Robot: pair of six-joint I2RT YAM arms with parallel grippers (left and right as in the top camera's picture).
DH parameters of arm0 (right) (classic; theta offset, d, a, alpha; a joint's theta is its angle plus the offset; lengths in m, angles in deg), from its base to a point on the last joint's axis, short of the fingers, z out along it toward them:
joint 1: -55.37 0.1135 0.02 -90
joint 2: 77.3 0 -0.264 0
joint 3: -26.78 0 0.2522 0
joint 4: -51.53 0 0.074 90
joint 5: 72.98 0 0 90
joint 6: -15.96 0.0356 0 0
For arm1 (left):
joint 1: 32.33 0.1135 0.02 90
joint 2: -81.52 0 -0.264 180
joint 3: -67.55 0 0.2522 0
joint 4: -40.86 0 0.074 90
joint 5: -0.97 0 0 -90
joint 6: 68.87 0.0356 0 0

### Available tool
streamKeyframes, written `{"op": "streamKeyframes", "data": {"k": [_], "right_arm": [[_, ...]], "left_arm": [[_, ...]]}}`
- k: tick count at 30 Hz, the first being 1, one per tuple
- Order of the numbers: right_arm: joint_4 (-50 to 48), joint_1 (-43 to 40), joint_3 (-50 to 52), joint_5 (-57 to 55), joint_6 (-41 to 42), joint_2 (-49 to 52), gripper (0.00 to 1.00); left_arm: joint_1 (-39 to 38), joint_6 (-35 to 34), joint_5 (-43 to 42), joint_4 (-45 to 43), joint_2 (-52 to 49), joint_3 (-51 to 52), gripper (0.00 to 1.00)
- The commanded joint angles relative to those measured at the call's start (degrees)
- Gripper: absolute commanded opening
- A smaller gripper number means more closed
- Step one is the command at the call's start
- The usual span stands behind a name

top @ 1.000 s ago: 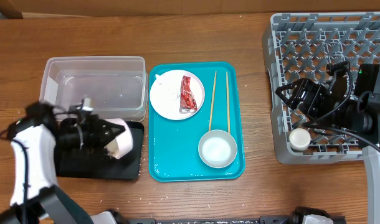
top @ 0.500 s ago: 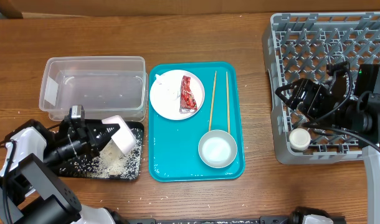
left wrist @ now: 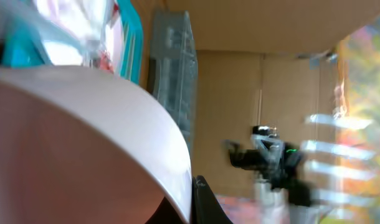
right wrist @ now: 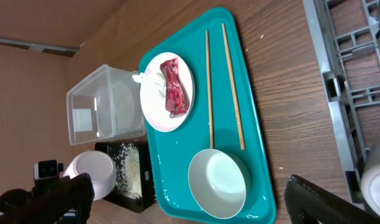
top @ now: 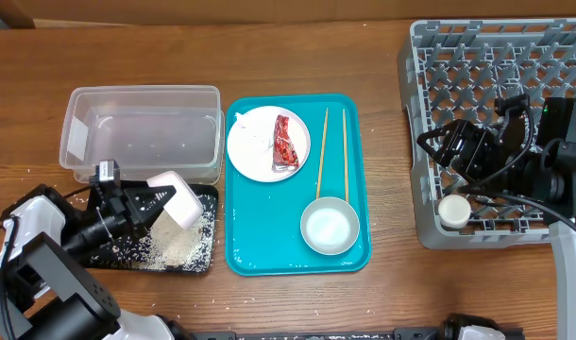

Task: Sort waste into correct bins and load items into the dishwasher
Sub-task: 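Tip the rice from the bowl onto the black tray with the left gripper, then set the emptied bowl back on the teal tray with the left gripper, then grasp the tissue on the white plate with the left gripper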

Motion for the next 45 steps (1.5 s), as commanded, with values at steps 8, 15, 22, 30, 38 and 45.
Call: {"op": "streamKeyframes", "data": {"k": [8, 15, 22, 30, 38, 45], "right_arm": [[-0.1, -0.2, -1.3, 0.4, -0.2, -0.3, 1.0], [-0.2, -0.2, -1.3, 0.7, -0.2, -0.3, 1.0], [-0.2, -0.2, -1.3, 0.7, -0.2, -0.3, 1.0], [-0.1, -0.2, -1.3, 0.5, -0.2, -0.3, 1.0], [-0.1, -0.2, -1.3, 0.5, -0.4, -0.3, 1.0], [-0.1, -0.2, -1.3, 0.5, -0.4, -0.3, 1.0]], "left_arm": [[-1.5, 6.6, 0.9, 4.1, 3.4, -3.7, 0.04], [-15.7, -24.3, 10.8, -8.3, 13.1, -9.8, 0.04], [-52.8, -67.3, 56.8, -31.5, 16.7, -9.7, 0.04], [-77.1, -84.1, 77.9, -37.3, 4.4, -9.7, 0.04], [-75.7, -81.0, 77.4, -32.4, 2.2, -16.7, 0.99], [-67.5, -69.1, 83.4, -36.1, 1.9, -29.7, 0.9]]}}
